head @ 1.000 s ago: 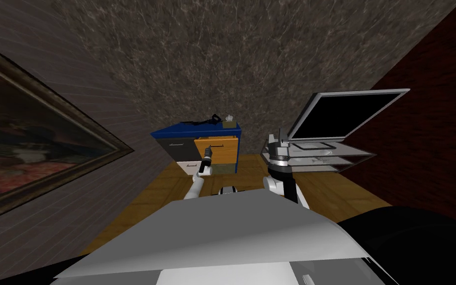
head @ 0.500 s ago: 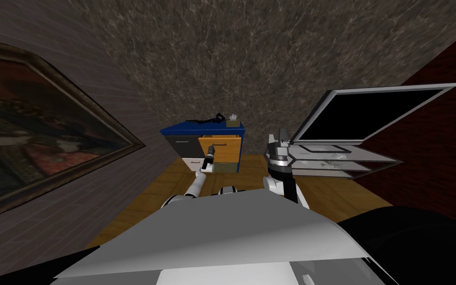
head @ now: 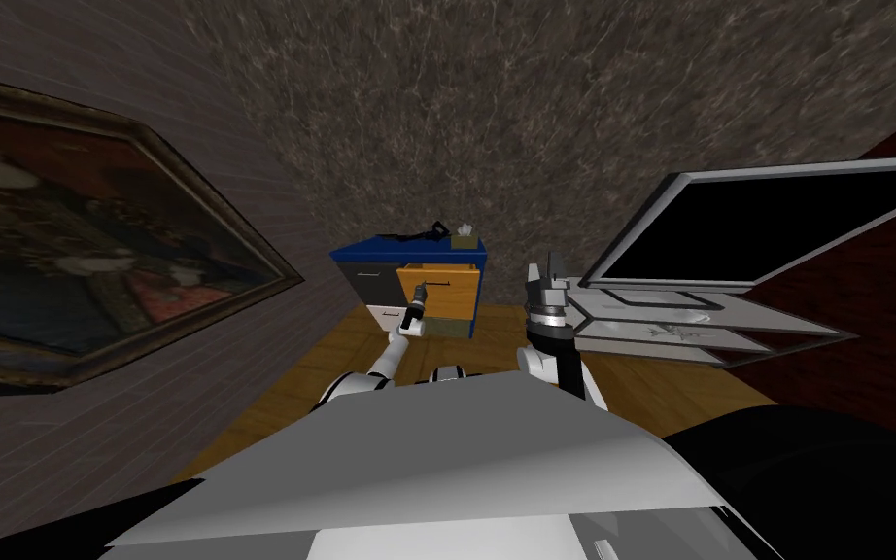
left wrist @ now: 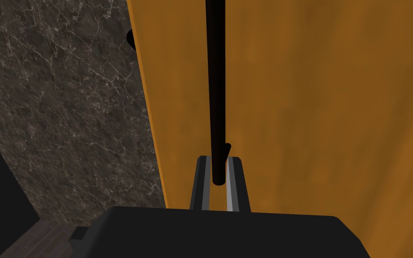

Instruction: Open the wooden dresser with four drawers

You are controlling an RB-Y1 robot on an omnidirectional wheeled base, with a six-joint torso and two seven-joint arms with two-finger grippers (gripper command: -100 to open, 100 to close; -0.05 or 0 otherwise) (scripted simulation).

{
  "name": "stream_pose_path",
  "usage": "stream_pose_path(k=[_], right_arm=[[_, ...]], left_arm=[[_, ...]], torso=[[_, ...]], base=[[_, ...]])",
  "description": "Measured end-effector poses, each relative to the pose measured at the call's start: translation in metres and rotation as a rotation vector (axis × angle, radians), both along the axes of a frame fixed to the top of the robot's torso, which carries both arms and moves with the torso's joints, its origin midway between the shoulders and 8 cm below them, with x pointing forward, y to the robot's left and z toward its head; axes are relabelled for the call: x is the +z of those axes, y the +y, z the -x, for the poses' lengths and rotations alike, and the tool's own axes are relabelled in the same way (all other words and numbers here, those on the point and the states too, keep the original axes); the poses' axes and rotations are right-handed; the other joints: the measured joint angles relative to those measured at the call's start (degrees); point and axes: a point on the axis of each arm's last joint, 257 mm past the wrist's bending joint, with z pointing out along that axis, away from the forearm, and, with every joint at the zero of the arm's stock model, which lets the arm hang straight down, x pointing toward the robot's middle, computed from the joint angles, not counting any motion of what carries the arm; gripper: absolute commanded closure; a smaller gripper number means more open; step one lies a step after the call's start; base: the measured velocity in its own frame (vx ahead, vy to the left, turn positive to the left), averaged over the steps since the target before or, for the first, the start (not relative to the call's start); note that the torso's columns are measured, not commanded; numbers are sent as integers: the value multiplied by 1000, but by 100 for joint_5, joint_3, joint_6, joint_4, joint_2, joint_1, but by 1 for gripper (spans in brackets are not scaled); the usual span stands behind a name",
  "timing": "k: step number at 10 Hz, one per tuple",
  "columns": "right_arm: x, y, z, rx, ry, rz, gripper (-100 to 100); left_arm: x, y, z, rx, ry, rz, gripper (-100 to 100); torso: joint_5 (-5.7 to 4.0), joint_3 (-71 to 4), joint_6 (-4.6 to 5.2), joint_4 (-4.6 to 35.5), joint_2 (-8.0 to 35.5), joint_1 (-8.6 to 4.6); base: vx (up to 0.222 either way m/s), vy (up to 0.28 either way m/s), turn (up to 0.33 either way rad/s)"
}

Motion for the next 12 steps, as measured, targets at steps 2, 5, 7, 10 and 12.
stream_pose_path(k=[2,5,7,10,12], right_arm=[[0,0,0,0,0,0,0],[0,0,0,0,0,0,0],[0,0,0,0,0,0,0],[0,0,0,0,0,0,0],[0,0,0,0,0,0,0]], left_arm=[[-7,-1,-3,-3,16,-8,100],[2,-30,-10,-58,7,-34,100],[-4,-30,-12,-59,19,-40,100],[-2,-33,-12,-65,16,-41,100],[-5,-36,-10,-71,23,-44,100]], torso=[[1,-15,5,-33,-24,-11],[3,5,-20,6,7,16],[3,-11,-16,-17,-16,10],[6,2,-16,-24,4,16],[5,-12,-22,-23,-18,16]], base=[[-20,6,171],[-36,-10,89],[-45,10,12],[-177,56,17],[-147,41,4]])
